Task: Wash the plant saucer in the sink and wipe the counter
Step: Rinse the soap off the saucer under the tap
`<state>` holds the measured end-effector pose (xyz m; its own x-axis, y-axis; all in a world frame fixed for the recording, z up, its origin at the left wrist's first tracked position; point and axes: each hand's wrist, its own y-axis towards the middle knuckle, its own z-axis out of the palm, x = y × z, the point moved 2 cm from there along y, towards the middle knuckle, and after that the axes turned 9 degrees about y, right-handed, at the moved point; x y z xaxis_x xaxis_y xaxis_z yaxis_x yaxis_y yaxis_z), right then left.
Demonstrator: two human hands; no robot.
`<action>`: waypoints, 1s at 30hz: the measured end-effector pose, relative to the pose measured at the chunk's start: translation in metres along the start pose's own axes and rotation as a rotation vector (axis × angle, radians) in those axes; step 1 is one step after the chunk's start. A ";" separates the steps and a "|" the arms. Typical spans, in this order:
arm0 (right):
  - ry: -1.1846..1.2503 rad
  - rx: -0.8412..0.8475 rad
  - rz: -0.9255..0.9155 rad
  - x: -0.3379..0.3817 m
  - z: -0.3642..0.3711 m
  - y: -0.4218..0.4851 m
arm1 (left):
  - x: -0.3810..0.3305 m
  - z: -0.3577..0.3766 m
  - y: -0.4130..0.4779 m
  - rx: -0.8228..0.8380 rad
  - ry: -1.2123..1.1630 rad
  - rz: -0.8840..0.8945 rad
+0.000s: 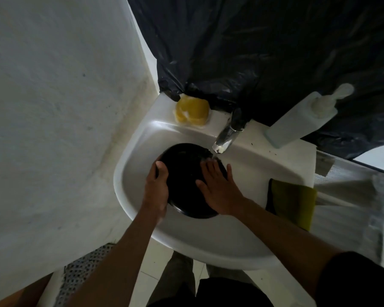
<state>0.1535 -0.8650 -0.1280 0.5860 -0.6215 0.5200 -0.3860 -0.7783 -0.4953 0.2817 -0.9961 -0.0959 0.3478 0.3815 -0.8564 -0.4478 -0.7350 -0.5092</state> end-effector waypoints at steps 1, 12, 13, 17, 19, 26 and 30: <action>0.010 -0.048 0.008 0.006 0.000 0.006 | -0.001 0.002 -0.003 0.017 -0.009 -0.003; 0.312 0.065 -0.110 0.062 0.005 0.017 | -0.014 0.023 0.002 0.110 -0.067 -0.033; 0.258 0.108 -0.149 0.062 0.005 0.012 | -0.015 0.025 0.003 0.097 -0.062 -0.037; 0.393 0.240 -0.284 0.053 0.009 -0.016 | -0.015 0.025 0.006 -0.014 -0.023 0.000; 0.514 0.300 -0.285 0.041 0.006 -0.035 | -0.014 0.018 0.008 -0.050 -0.004 0.017; 0.157 0.185 -0.200 -0.017 -0.001 -0.047 | -0.001 -0.005 0.006 -0.052 0.044 -0.008; 0.296 -0.030 -0.154 -0.029 -0.009 -0.031 | 0.009 -0.013 0.005 -0.063 0.115 -0.047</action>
<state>0.1424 -0.8236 -0.1209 0.4087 -0.4918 0.7689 -0.3321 -0.8648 -0.3766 0.2931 -1.0034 -0.1053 0.4608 0.3519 -0.8148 -0.3775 -0.7531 -0.5388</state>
